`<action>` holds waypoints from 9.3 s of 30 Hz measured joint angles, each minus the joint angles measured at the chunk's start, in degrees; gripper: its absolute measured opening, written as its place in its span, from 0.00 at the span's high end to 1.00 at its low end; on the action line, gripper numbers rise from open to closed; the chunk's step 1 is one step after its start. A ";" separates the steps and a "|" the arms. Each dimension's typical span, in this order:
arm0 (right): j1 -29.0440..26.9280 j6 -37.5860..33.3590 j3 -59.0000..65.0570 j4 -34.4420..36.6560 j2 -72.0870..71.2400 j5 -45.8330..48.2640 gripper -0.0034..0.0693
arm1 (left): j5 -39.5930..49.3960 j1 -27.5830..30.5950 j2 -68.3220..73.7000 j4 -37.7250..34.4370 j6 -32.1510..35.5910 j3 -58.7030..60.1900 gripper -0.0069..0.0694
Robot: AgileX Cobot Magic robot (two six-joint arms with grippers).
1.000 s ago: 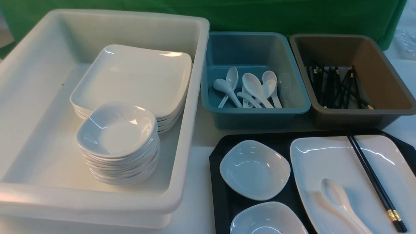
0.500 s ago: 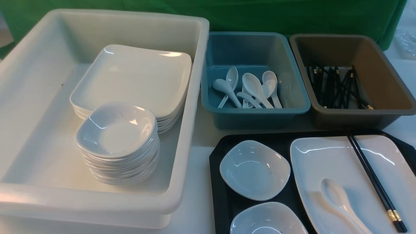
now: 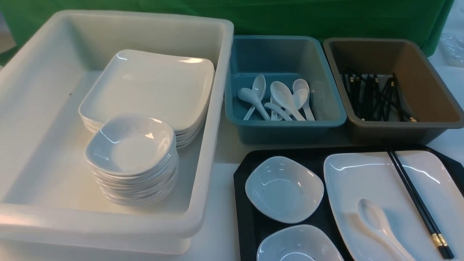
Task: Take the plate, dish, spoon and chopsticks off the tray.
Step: Use the right arm to grab a pair of chopsticks from the plate, then use the right arm to put the chopsticks into the small storage box on the right, then use the right arm to grab a soup spoon from the plate, then use the right arm to put the soup spoon into the small storage box in the middle, then use the left arm to grab a small plate from the dinner plate, then use the left arm to put the small plate into the large storage box on the left
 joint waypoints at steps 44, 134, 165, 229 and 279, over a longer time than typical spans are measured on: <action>0.41 -7.82 -23.84 -3.74 80.89 19.09 0.61 | -6.15 -51.54 55.48 -7.20 28.06 -28.79 0.91; 14.11 -12.34 -9.85 0.61 63.97 21.86 0.28 | 16.58 -40.54 55.48 -7.92 19.23 -30.42 0.91; 14.11 -12.93 -34.25 8.22 65.13 16.36 0.76 | 1.76 -38.74 54.67 -2.08 18.02 -37.59 0.91; 14.15 -19.73 -21.32 10.95 24.58 32.17 0.92 | 23.60 -50.15 79.28 5.44 9.53 -39.68 0.28; 29.01 -37.30 -48.38 22.84 50.59 35.78 0.92 | 27.15 -1.95 41.72 -22.30 10.74 -29.95 0.87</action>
